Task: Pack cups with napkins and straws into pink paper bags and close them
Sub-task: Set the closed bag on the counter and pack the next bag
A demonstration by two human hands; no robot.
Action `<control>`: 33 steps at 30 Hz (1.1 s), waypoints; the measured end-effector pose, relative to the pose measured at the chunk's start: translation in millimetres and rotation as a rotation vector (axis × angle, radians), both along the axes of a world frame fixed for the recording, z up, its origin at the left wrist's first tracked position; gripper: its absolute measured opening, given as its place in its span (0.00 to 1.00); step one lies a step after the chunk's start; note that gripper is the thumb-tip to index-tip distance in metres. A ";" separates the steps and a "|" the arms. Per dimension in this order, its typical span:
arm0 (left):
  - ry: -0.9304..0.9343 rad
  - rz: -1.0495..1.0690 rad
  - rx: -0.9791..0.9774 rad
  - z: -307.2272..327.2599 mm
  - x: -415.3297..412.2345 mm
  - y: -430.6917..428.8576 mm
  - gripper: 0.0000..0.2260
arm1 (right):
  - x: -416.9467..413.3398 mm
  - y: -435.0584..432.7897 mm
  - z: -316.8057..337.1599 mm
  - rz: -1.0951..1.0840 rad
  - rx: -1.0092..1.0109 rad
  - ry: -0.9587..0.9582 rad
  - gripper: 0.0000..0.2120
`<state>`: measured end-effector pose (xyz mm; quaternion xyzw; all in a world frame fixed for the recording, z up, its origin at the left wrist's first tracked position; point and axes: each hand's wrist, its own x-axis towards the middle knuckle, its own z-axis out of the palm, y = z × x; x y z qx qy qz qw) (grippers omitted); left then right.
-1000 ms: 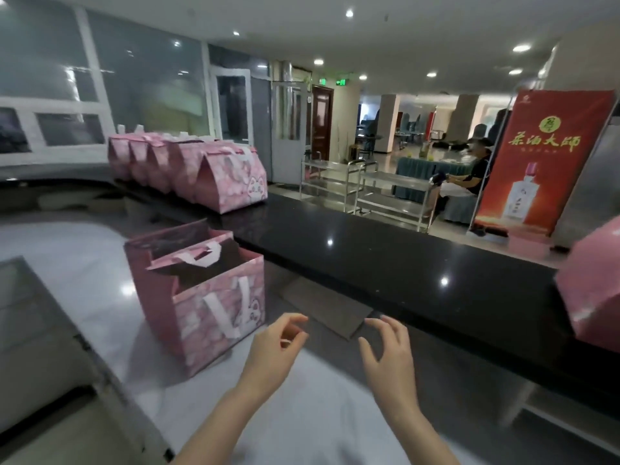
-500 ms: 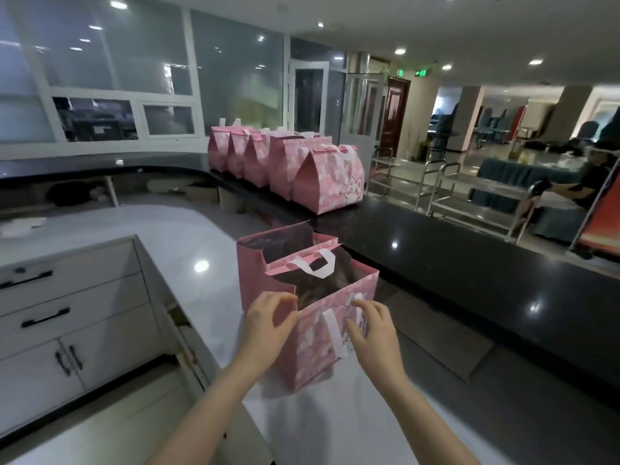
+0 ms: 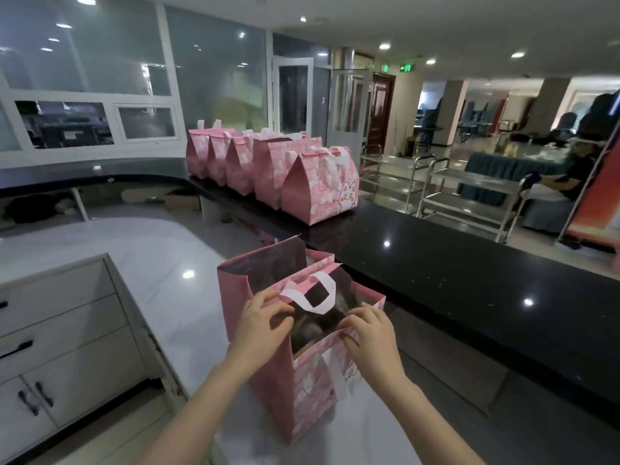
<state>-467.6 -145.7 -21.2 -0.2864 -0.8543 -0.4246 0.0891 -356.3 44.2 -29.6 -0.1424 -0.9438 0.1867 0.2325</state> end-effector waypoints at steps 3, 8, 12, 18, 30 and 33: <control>-0.017 0.013 0.011 -0.1 3.0 2.5 0.13 | 15.4 -1.9 3.5 -0.037 -0.027 -0.005 0.06; 0.014 -0.094 0.024 4.6 30.7 3.3 0.20 | 64.2 -13.5 6.1 -0.150 -0.014 0.017 0.06; 0.001 -0.249 0.009 2.0 69.5 9.3 0.26 | 122.9 -23.8 4.4 -0.287 0.027 0.026 0.05; -0.009 -0.492 0.012 -1.2 154.2 49.6 0.28 | 241.3 -26.0 3.8 -0.550 0.048 0.036 0.04; -0.075 -0.949 0.042 7.4 400.6 153.5 0.29 | 524.8 -7.2 12.9 -0.973 0.082 0.022 0.04; -0.090 -0.998 0.077 5.8 463.7 176.1 0.30 | 592.4 4.7 14.7 -1.020 0.075 0.023 0.04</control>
